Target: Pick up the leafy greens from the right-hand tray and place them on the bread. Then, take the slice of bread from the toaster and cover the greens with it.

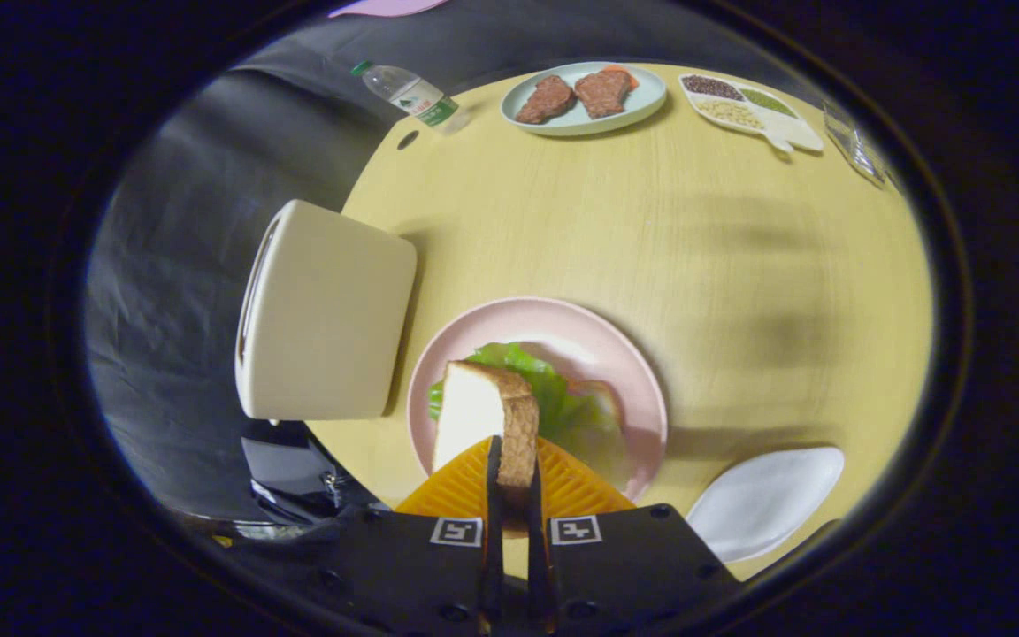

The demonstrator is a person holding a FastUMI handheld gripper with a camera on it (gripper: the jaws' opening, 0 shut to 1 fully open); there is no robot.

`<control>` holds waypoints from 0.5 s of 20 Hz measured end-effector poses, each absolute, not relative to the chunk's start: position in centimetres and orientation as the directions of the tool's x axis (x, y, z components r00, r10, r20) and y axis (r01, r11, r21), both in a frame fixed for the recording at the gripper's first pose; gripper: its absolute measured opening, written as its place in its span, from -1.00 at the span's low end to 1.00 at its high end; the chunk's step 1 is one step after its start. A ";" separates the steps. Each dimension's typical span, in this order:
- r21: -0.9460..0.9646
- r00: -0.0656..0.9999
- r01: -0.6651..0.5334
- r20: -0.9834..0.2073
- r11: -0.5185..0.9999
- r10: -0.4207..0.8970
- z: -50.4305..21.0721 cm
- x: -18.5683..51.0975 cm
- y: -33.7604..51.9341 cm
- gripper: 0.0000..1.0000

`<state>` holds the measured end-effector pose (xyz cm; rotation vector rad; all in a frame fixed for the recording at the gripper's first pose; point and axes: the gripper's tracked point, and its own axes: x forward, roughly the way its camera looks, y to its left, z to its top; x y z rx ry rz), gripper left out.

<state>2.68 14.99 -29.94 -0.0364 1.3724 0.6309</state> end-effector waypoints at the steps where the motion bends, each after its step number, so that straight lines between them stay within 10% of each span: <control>1: 0.292 0.091 -0.466 -0.923 0.835 0.373 -30.4 2.9 14.6 -0.72; 10: -0.055 0.357 -0.633 -0.906 0.772 0.228 -31.4 4.6 12.7 0.04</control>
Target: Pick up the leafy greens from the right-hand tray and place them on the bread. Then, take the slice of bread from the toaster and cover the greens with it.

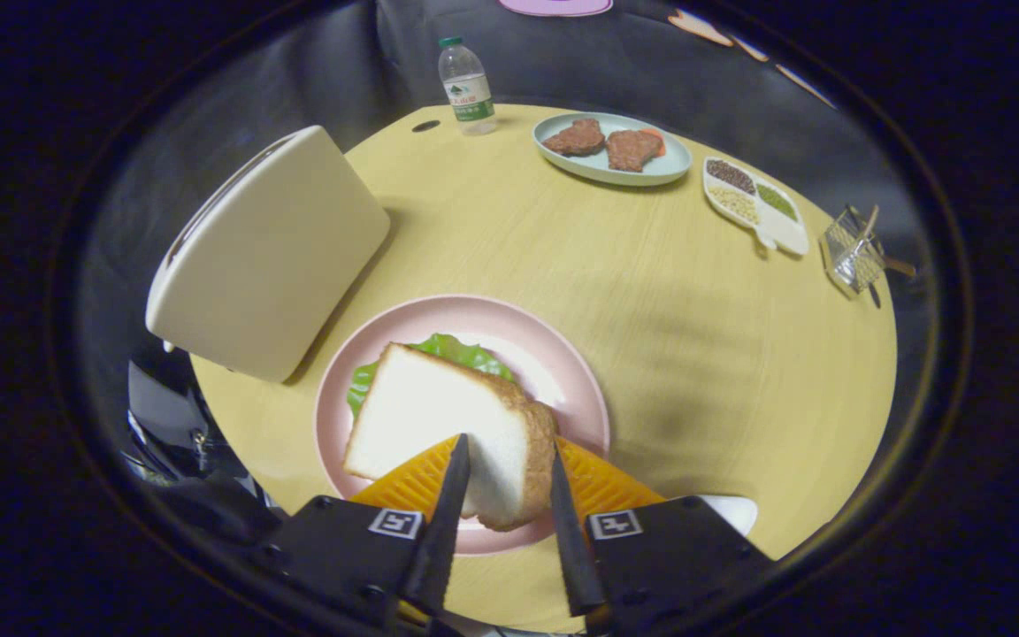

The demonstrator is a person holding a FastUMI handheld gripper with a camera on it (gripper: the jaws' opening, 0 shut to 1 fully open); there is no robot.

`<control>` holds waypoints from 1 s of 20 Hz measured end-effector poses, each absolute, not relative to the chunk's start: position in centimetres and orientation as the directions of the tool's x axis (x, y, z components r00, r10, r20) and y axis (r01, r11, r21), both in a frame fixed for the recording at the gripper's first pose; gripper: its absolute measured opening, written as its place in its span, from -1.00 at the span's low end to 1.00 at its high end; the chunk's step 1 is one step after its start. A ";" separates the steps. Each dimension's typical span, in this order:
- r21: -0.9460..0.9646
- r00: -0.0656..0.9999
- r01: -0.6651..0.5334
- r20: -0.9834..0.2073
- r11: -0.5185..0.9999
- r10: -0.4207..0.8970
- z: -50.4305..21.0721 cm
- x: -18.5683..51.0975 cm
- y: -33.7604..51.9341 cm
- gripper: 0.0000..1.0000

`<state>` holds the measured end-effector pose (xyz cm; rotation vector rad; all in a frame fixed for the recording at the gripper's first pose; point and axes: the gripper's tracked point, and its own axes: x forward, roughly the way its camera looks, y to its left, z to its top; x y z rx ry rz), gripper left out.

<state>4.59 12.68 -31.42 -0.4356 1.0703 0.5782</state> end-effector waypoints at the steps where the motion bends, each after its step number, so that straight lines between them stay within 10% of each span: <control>1: -0.090 0.386 -0.637 -0.897 0.765 0.216 -31.3 4.8 12.4 0.13; 10: -0.313 0.694 -0.519 -0.698 0.796 0.179 -27.1 7.2 10.5 0.99; 20: -0.067 0.941 -0.139 -0.320 0.988 0.111 -10.7 7.3 5.6 0.98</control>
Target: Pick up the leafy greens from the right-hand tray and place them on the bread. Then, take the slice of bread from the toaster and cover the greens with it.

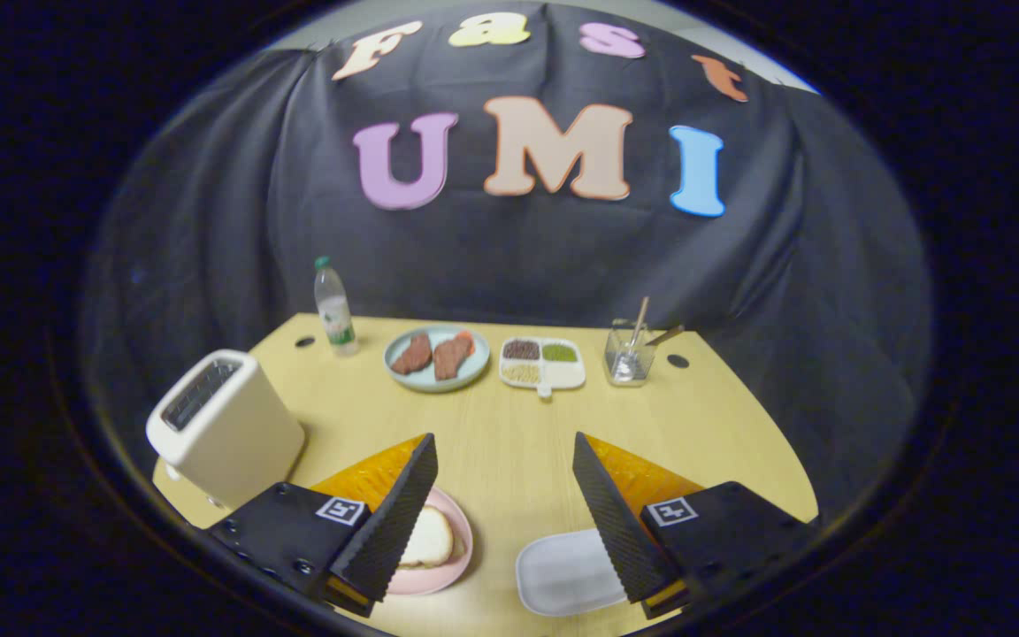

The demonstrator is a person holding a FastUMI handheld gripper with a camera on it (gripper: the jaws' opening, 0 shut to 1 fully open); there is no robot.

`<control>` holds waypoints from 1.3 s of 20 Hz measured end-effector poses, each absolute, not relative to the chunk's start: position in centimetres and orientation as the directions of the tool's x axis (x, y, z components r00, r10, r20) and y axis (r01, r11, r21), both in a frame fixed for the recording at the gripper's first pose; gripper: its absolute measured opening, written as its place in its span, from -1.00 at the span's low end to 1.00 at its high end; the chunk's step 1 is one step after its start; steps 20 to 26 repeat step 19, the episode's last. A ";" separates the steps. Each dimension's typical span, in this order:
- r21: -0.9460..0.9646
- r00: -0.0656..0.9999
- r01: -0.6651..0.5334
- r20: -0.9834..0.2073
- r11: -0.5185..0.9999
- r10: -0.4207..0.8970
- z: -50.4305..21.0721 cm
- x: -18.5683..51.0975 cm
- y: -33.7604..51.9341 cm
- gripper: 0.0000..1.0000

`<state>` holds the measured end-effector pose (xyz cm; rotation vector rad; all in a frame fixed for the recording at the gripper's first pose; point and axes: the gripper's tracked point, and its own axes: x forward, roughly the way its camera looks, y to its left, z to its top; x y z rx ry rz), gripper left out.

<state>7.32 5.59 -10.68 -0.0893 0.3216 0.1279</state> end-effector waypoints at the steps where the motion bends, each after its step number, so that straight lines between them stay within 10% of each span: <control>1: -0.043 0.959 -0.128 -0.261 0.991 0.112 -8.6 7.5 5.2 0.98; 10: 0.056 0.975 -0.175 0.151 0.983 0.165 6.1 3.3 4.4 0.98; 26: 0.054 0.976 -0.128 0.182 0.990 0.116 6.8 1.2 3.1 0.98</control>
